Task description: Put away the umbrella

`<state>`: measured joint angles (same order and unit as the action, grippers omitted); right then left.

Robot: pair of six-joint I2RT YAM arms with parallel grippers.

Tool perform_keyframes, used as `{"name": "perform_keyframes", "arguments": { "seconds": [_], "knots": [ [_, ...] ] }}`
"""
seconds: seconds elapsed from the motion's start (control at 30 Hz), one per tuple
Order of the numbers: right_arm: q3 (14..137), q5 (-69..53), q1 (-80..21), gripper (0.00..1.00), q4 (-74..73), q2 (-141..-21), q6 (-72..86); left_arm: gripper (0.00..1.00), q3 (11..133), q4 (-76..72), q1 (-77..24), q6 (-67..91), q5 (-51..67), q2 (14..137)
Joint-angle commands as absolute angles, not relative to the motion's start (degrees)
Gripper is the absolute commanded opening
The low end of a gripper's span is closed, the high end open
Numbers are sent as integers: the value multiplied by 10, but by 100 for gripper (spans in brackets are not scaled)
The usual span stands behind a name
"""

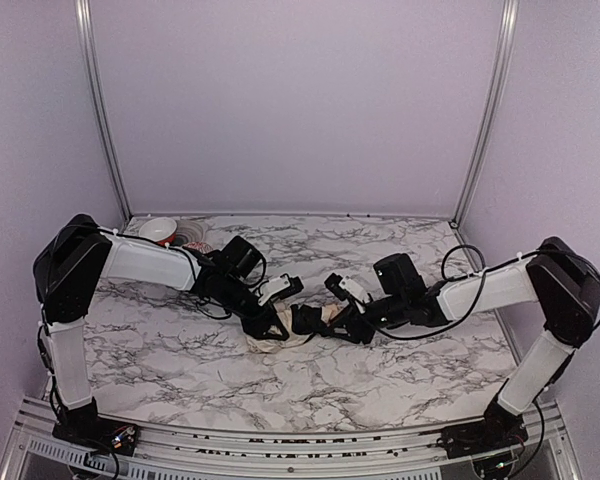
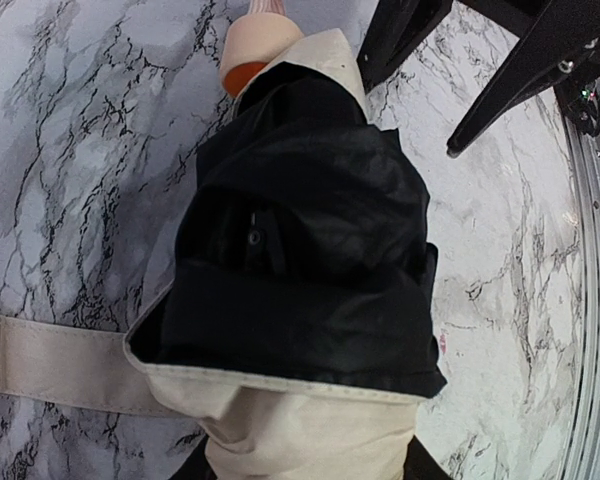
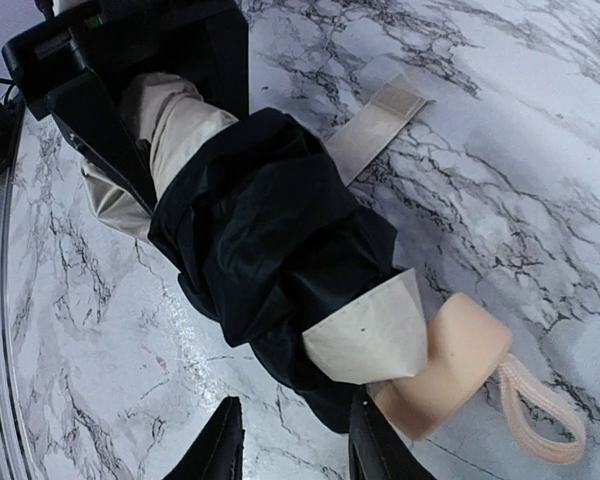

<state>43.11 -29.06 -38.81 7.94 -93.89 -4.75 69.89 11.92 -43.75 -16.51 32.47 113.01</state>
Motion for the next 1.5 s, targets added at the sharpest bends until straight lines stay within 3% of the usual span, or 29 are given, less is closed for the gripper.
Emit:
{"name": "perform_keyframes", "arguments": {
  "seconds": [0.0,0.1,0.17,0.27,0.4,0.6,0.8,1.17,1.23,1.47],
  "knots": [
    [456,-300,-409,25,103,-961,-52,0,672,209,-439,-156,299,1168],
    [468,-303,-415,17,121,-977,-43,0,676,212,-439,-159,296,1169],
    [477,-295,-415,14,129,-989,-38,5,678,215,-440,-163,299,1167],
    [499,-278,-415,0,129,-1003,-38,13,672,216,-446,-178,301,1157],
    [526,-302,-415,0,135,-1002,-32,20,664,224,-460,-200,274,1145],
    [529,-384,-417,0,198,-1008,10,21,669,232,-474,-220,262,1147],
    [528,-408,-418,0,237,-1053,28,39,692,224,-477,-209,244,1165],
    [503,-436,-439,0,217,-993,-11,53,683,215,-477,-191,212,1177],
    [503,-436,-439,0,231,-999,-3,48,684,213,-477,-189,211,1179],
    [524,-397,-432,0,228,-1067,21,6,680,212,-476,-186,232,1174]
  ]
}}
